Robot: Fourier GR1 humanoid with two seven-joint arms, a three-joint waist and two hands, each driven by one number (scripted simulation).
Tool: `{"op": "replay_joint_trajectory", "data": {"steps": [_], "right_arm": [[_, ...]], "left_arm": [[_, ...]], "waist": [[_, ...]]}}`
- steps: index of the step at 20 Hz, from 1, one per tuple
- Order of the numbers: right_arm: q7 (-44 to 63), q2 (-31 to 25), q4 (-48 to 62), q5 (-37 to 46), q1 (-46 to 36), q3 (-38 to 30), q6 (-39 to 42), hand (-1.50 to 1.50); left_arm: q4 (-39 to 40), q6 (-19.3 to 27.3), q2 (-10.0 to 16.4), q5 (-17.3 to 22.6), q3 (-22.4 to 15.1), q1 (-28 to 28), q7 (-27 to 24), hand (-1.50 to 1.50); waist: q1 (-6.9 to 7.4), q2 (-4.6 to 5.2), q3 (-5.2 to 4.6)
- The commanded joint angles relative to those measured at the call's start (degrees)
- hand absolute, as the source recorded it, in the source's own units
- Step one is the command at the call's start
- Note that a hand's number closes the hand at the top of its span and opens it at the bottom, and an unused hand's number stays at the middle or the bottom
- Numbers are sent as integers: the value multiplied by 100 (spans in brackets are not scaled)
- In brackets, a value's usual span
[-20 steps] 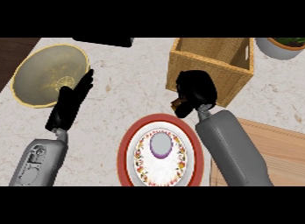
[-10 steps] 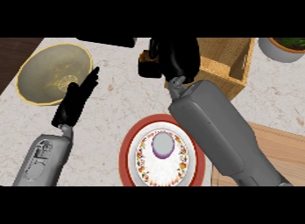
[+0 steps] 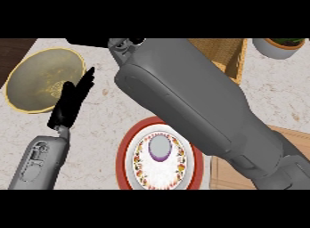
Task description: Pick the sweet potato from the cutting board and place it in the basket
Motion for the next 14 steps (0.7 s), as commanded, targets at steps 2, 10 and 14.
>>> {"op": "replay_joint_trajectory", "data": {"steps": [2,10,14], "right_arm": [[785,24,1055,-154,-1154,-164,-339,150],[762,-122,2862,277,-2042,-150,1006,150],[384,-232,3480,200,-1854,-319,998,150]], "left_arm": [[-241,-72,85,34,8,243,82,0],[-66,109,145,34,246,215,-58,0],[-226,-39,339,132,366,500,-109,0]], "waist": [[-128,-18,3],[-469,-13,2],[-489,3,14]]}}
